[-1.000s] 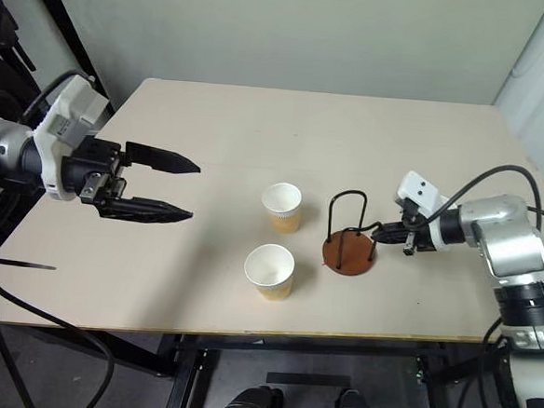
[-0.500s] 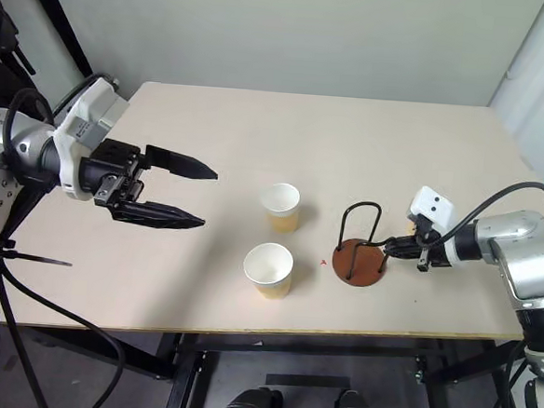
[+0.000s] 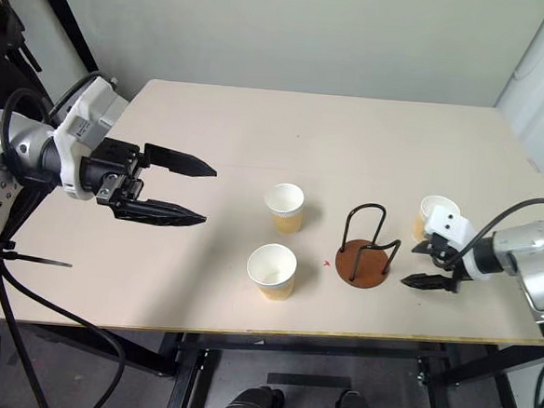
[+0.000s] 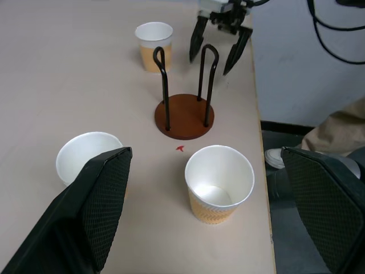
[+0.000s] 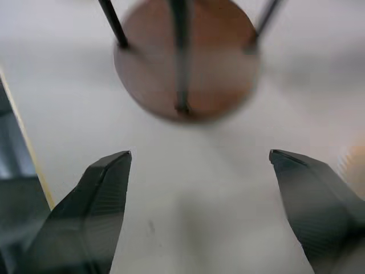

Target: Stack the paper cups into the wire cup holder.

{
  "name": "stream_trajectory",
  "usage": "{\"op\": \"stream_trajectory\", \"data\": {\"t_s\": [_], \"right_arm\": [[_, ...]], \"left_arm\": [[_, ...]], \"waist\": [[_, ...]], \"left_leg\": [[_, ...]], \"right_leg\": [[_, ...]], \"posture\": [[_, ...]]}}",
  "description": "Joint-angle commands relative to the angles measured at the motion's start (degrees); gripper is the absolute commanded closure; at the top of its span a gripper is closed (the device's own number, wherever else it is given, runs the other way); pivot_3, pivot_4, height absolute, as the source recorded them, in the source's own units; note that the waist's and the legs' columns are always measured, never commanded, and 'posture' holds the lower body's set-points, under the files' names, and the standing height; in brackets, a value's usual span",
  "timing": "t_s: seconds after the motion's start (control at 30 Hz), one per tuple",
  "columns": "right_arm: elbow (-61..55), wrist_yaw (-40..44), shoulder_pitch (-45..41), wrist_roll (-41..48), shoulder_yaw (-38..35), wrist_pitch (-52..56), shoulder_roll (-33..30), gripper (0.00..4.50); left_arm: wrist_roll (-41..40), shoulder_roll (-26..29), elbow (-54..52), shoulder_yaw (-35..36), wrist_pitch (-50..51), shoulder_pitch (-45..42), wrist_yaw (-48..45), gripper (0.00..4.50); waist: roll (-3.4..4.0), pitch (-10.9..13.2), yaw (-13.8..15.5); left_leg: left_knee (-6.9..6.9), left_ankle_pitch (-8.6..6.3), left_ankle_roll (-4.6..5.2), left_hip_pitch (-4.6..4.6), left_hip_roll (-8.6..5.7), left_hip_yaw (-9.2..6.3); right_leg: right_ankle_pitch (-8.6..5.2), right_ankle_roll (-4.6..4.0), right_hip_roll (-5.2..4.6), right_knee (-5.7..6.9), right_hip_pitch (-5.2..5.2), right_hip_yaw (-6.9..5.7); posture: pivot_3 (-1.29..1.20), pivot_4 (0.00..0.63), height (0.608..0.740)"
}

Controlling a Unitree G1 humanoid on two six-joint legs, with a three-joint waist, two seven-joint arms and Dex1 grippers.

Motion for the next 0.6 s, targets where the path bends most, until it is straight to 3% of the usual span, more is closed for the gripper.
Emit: {"op": "stream_trajectory", "data": {"t_s": [0.03,0.2,0.37,0.6], "right_arm": [[-0.7,1.3,-1.1,0.9,-5.6,-1.2,-4.7,0.40],[6.1,-1.4,-7.5,-3.6,-4.5,-7.6,-4.8,0.40],[14.4,-1.0,-16.9,-10.8,1.5,-15.6,-0.8,0.40],[26.5,0.4,-23.8,-19.0,8.1,-26.8,4.7,0.40]], "left_arm": [[-0.3,1.2,-1.3,2.8,-0.7,0.1,0.5,0.00],[0.0,0.8,-0.5,2.6,-1.3,-0.5,0.8,0.00],[-0.5,0.2,-1.1,1.9,-2.1,-1.9,-0.4,0.00],[-0.2,0.2,-1.2,1.7,-1.8,-3.1,-0.4,0.00]], "waist": [[0.00,0.0,0.0],[-0.03,0.0,-0.4],[-0.03,0.0,-0.6],[0.00,0.0,-0.4]], "left_leg": [[0.00,0.00,-0.01,0.00,0.00,0.00],[0.00,-0.02,-0.03,0.10,0.00,0.00],[-0.01,0.01,0.02,0.14,0.02,-0.01],[-0.04,-0.04,0.10,0.09,0.04,-0.01]], "right_leg": [[-0.01,0.02,0.00,0.01,0.00,0.00],[-0.02,0.04,0.02,0.02,0.05,0.06],[0.01,0.06,0.03,0.06,0.03,0.04],[0.01,0.06,0.01,-0.01,0.00,0.01]], "posture": [[0.00,0.150,0.740],[0.00,0.150,0.740],[0.00,0.150,0.740],[0.00,0.150,0.740]]}}
